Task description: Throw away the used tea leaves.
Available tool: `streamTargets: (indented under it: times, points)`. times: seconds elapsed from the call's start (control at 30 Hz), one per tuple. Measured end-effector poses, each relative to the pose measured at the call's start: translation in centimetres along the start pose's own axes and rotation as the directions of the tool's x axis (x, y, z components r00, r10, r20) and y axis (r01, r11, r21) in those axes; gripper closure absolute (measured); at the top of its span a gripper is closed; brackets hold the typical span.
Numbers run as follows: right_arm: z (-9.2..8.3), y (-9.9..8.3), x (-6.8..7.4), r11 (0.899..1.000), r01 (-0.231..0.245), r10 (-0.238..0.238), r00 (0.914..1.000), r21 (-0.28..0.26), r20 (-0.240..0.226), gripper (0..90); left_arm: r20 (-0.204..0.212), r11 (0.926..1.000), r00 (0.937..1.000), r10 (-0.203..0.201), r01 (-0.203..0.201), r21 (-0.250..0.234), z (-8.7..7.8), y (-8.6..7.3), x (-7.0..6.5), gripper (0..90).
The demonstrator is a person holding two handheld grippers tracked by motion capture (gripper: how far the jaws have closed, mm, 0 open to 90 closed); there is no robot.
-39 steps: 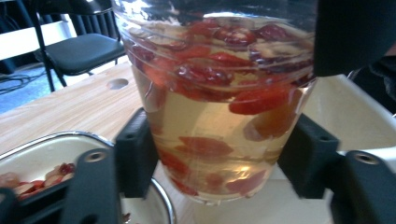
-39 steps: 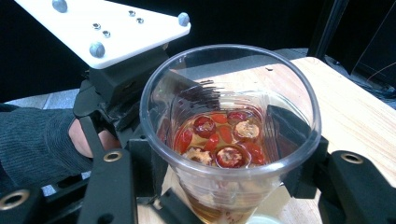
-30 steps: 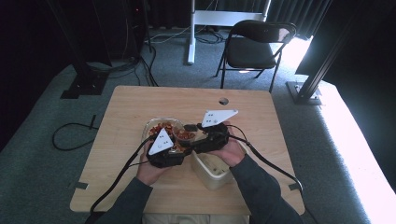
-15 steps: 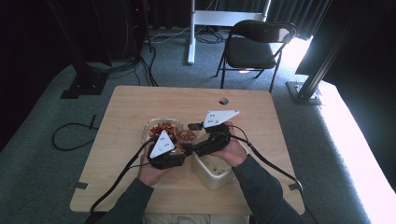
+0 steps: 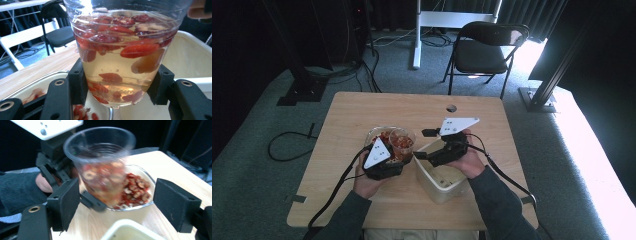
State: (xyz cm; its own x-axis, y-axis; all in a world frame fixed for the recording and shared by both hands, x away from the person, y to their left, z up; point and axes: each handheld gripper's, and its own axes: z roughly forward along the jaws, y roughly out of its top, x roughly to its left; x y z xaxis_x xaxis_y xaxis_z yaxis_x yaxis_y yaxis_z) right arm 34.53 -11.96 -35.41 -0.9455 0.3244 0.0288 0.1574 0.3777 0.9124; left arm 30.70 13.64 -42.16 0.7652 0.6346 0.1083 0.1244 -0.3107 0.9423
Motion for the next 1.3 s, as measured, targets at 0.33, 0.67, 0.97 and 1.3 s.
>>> streamTargets:
  times: [0.33, 0.67, 0.97, 1.3]
  points:
    - [-3.9, -2.2, -2.9, 0.998, -0.061, 0.064, 0.9847, -0.024, 0.162, 23.3, -0.048, 0.9998, 0.9987, -0.018, 0.018, -0.007, -1.3, -0.3, 1.3, 44.2]
    - [-6.6, -5.1, -5.8, 0.996, -0.088, 0.089, 0.9428, -0.018, 0.321, 36.7, -0.079, 0.9997, 0.9966, -0.023, 0.022, -0.008, -2.2, -0.6, 2.0, 44.2]
    - [-7.8, -9.0, -8.7, 0.985, -0.167, 0.165, 0.8688, -0.037, 0.467, 40.0, -0.113, 0.9993, 0.9929, -0.036, 0.034, -0.016, -3.1, -1.0, 2.7, 44.2]
    - [-7.4, -13.5, -10.1, 0.968, -0.250, 0.211, 0.8115, -0.002, 0.545, 40.1, -0.160, 0.9989, 0.9861, -0.045, 0.043, -0.018, -4.3, -1.5, 3.8, 44.2]
